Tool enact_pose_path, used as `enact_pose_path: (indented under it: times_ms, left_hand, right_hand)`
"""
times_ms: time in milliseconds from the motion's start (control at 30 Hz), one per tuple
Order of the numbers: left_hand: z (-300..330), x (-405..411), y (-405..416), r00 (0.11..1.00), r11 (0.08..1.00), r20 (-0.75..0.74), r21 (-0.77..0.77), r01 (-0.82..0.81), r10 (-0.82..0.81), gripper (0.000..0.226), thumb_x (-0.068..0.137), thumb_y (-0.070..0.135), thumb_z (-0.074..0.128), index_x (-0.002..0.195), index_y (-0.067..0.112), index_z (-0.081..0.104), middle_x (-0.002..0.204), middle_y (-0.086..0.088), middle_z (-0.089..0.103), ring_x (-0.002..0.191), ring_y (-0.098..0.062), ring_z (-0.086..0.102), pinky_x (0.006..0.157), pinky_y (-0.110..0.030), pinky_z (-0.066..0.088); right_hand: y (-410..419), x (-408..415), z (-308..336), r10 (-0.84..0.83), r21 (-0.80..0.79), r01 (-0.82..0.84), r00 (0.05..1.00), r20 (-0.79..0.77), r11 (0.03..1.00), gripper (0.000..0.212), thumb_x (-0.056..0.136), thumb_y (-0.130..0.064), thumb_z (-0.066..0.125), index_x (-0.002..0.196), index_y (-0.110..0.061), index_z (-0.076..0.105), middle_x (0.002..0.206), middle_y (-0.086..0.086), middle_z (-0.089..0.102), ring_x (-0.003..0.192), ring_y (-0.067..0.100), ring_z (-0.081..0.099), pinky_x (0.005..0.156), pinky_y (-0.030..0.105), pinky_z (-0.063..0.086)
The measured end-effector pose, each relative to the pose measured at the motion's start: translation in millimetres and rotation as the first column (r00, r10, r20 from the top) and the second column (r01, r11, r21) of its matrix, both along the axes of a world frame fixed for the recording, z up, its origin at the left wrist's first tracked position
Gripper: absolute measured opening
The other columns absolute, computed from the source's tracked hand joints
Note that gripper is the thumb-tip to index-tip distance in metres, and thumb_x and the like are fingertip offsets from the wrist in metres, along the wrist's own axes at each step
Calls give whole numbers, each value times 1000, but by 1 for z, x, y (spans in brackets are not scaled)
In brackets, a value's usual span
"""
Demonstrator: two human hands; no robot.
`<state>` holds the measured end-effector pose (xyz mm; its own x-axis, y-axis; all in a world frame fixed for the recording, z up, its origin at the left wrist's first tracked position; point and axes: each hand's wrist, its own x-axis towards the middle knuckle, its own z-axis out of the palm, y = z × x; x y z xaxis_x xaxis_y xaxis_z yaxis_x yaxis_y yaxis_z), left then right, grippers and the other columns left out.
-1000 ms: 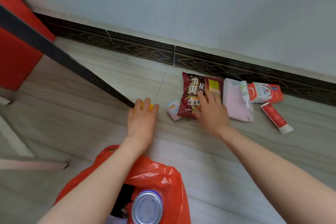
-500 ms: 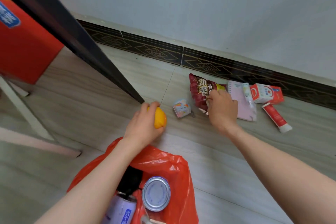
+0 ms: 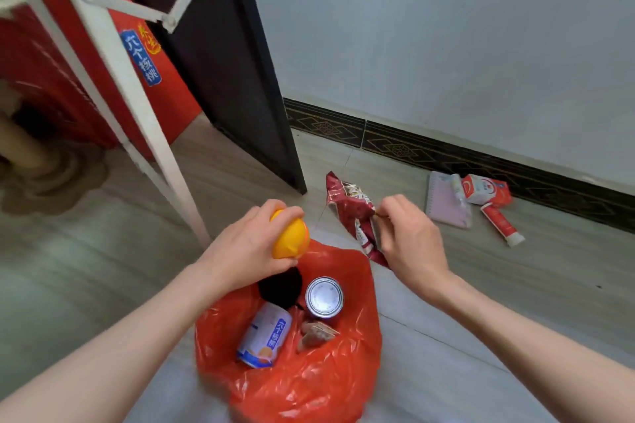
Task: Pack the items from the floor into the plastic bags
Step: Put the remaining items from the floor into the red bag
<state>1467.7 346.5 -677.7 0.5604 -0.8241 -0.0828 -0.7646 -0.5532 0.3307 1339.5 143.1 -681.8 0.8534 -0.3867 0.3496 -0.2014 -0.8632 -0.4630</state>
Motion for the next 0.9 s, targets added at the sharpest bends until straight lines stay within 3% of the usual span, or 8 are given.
enact_pose_path:
  times_ms: [200,400,500,600,800,900]
  left_hand:
    - [-1,-36,46,987,990,-93,-39,-138,134,74,67,56,69,128,36,33,123,6,42,109,-18,49,89,-35,45]
    - [-61,-68,86,915,943,-235,16,-332,327,89,50,68,50,130,29,41,123,5,45,118,-20,46,100,-31,38]
    - [-79,-73,91,889,925,-270,21,-379,370,84,53,61,62,129,27,43,122,3,47,117,-21,47,98,-34,40]
    - [-91,-74,91,868,907,-272,55,-418,416,73,67,45,71,130,24,40,126,-2,46,118,-25,47,97,-35,40]
    - [-97,-53,83,864,889,-220,36,-456,453,74,74,32,72,136,27,33,132,-4,39,122,-27,41,100,-40,38]
    - [-100,-44,84,867,918,-308,69,-391,392,86,76,22,71,144,27,20,144,-7,27,133,-27,30,110,-38,29]
  right_hand:
    - [51,-23,6,225,42,-226,974,27,973,20,84,-26,42,78,-11,55,87,4,63,76,26,59,62,33,47]
    - [83,-28,-28,388,56,-385,919,-68,921,9,84,-26,49,77,-20,50,90,-2,64,78,24,59,64,36,48]
    - [97,-26,-48,412,131,-395,900,-145,909,7,82,-25,56,77,-20,57,89,-6,65,87,18,61,82,36,45]
    - [109,-27,-66,395,257,-345,901,-178,903,20,84,-36,49,82,-23,64,97,-11,66,97,9,55,103,38,30]
    - [109,-11,-70,374,28,-373,925,-62,927,22,84,-35,51,83,-25,70,95,-11,70,96,9,57,99,39,30]
    - [108,-14,-74,329,-72,-356,912,-244,932,30,85,-42,44,94,-29,70,106,-10,69,105,15,61,101,46,39]
